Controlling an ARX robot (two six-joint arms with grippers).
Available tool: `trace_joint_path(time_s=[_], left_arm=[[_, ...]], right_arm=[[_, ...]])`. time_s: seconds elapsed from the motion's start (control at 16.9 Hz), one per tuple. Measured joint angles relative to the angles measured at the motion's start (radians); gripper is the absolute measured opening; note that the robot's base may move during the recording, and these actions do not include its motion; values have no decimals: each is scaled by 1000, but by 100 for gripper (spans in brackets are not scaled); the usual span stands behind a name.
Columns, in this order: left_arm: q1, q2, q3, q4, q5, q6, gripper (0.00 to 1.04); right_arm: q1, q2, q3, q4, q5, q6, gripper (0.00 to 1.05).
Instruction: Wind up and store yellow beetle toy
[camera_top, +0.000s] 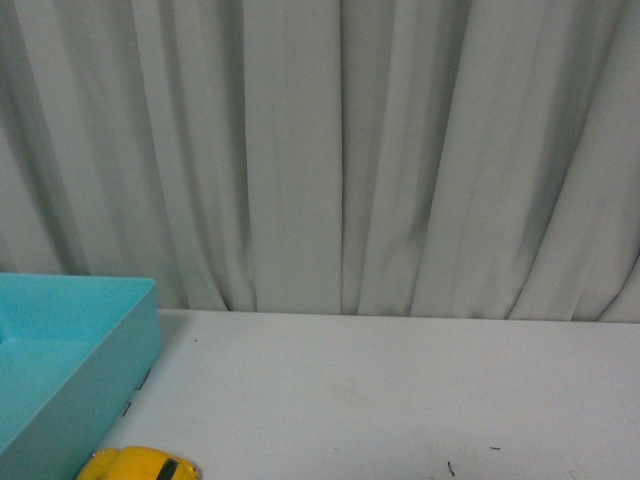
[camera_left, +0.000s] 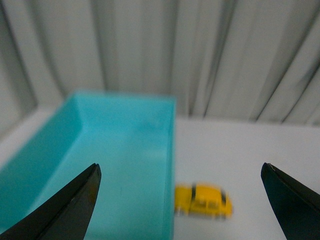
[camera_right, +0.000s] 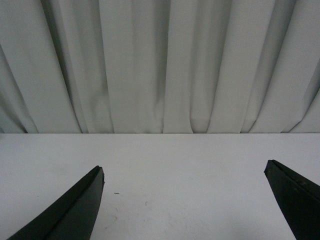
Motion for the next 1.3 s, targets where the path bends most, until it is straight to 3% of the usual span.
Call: trace_joint_path(time_s=[0.12, 0.36, 0.53, 0.71, 0.83, 1.01, 1.13, 1.3], left_arm=[[-77, 280, 105, 84, -137, -182, 98], [-72, 754, 317, 422, -113, -226, 98], [-98, 1189, 495, 503, -58, 26, 98], [-180, 1352, 630, 401, 160, 373, 98], [-206, 1389, 664, 300, 224, 574, 98], [-219, 1472, 704, 161, 194, 820, 98], [-228, 1553, 722, 84, 103, 1012, 98], [-239, 1696, 813, 61, 33, 1283, 98]], right_arm=[[0, 0, 0, 1, -1, 0, 97], [0, 0, 0, 1, 0, 0, 98], [0, 0, 0, 0, 0, 0, 98], [0, 0, 0, 0, 0, 0, 98], [0, 0, 0, 0, 0, 0, 98], [0, 0, 0, 0, 0, 0, 98], [0, 0, 0, 0, 0, 0, 98], [0, 0, 0, 0, 0, 0, 98]])
